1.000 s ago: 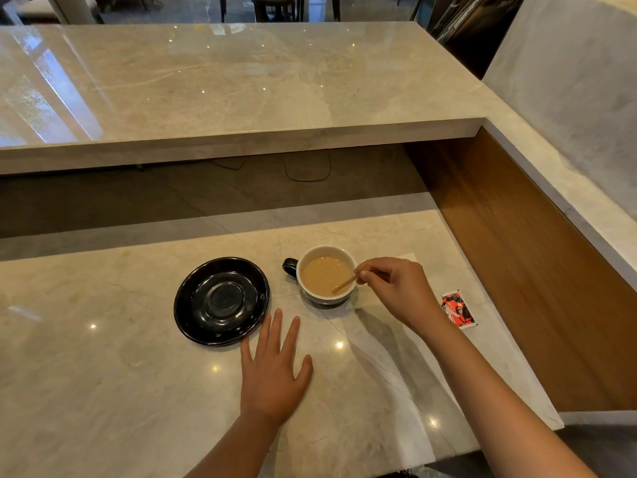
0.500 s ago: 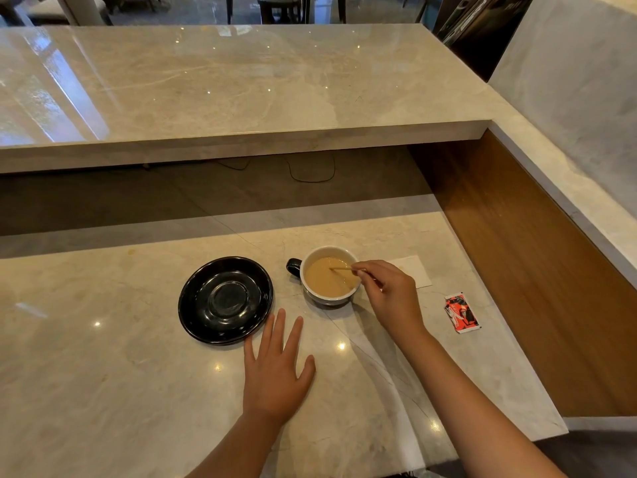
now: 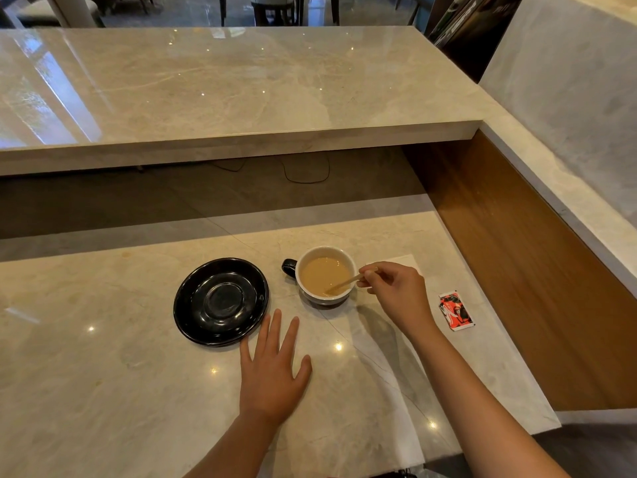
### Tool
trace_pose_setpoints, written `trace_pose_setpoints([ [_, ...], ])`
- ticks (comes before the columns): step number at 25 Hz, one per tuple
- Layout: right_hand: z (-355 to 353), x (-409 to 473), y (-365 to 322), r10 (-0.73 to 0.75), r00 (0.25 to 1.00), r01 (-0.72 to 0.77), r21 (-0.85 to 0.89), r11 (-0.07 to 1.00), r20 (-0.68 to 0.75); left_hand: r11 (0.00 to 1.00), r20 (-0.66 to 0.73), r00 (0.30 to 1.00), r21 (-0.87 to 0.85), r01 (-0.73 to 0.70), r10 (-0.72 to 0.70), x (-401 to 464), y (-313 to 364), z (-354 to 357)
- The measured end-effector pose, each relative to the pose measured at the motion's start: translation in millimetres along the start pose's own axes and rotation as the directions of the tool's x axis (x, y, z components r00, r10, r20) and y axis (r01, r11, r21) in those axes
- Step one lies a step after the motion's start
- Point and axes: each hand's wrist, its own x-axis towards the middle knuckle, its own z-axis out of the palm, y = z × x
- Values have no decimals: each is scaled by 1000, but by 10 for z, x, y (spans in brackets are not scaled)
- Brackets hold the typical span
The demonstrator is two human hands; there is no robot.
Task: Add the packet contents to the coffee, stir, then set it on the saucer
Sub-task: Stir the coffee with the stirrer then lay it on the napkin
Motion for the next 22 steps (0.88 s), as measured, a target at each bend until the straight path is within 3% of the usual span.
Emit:
trace_pose_setpoints([
  [5,211,-72,14,8,998,4,164,987,-70,1000,14,1000,-1,7,-7,10,4,-6],
  [9,224,-44,26,-222,966,213,-78,974,-135,1000,8,1000,3,7,-8,-3,1,-1],
  [13,75,-10,51,-390,920,358,-316,879,-41,1000,3,1000,12,6,-6,6,-1,5],
  [17,-22,-19,11,-371,929,347,-339,874,-6,1000,-2,1000,8,7,-7,3,-6,8],
  [22,-11,-74,-38,-256,967,253,-228,940,15,1000,-10,1000,1,5,-5,4,-10,-7],
])
